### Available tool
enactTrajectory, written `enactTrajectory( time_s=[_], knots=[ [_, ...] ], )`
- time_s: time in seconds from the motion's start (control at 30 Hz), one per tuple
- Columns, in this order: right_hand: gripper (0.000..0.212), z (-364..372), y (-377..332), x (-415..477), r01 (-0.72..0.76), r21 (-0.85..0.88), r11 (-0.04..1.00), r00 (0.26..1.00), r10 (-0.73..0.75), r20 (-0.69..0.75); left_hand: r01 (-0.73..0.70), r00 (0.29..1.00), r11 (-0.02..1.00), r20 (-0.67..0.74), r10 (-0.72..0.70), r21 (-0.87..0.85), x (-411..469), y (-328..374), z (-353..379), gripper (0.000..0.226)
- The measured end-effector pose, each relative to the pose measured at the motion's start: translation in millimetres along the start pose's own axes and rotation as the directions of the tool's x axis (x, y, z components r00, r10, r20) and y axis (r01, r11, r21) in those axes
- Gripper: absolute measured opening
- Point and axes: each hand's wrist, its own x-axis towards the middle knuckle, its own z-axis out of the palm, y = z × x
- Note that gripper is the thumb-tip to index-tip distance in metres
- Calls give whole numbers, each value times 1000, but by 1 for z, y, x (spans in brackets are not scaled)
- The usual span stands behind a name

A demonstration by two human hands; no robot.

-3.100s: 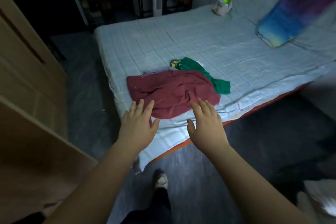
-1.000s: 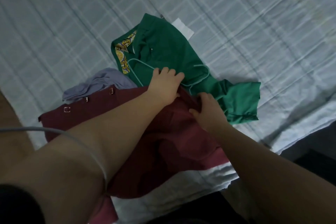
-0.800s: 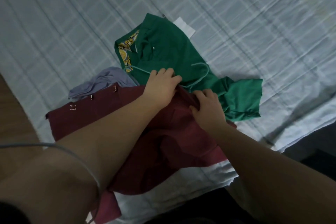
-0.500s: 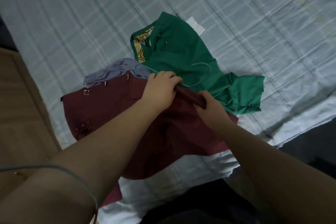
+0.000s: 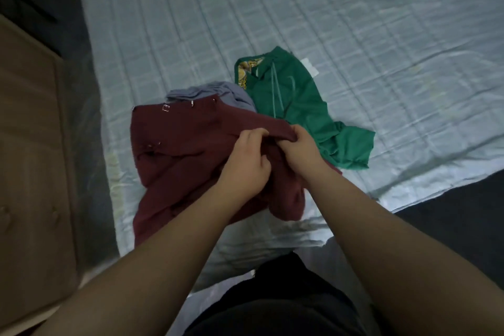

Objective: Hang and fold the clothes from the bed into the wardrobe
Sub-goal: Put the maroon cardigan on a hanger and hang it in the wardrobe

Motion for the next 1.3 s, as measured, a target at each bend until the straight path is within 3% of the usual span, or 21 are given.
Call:
enactTrajectory(
  time_s=[0.13,0.23,0.33,0.5,0.6,0.7,0.83,0.93,1.07,1.23,1.3],
  knots=[
    [21,16,-44,-41,-123,244,962,989,99,108,70,997,990,-17,-73,-125,-37,22,-39,51],
    [22,28,-74,-69,-143,281,949,980,96,172,109,991,979,-54,-120,-173,-59,38,-71,45],
    [15,43,-105,-90,-138,282,949,975,79,210,171,975,978,-125,-186,-120,-81,45,-100,50],
    [16,72,-160,-112,-161,374,913,961,60,269,268,962,961,-78,-262,75,-104,59,-146,75],
    [13,82,-189,-122,-207,390,897,944,79,319,303,944,951,-154,-291,56,-101,69,-170,77],
    [25,79,-216,-125,-247,424,871,919,72,387,319,931,944,-211,-297,80,-92,84,-185,75],
    [11,51,-248,-124,-265,444,856,861,3,509,372,893,912,-333,-301,174,-72,123,-189,62],
    [12,21,-266,-112,-244,451,859,836,-49,546,404,853,908,-405,-330,109,-48,151,-185,55],
    [13,-33,-288,-83,-103,353,930,791,-138,596,292,857,956,-447,-255,14,-17,187,-182,67],
    [27,-110,-304,-40,-12,325,946,748,-207,630,406,840,901,-452,-301,154,32,224,-194,28],
    [24,-139,-308,-27,30,297,955,747,-218,628,437,846,886,-407,-345,156,47,233,-210,24]
  ],
)
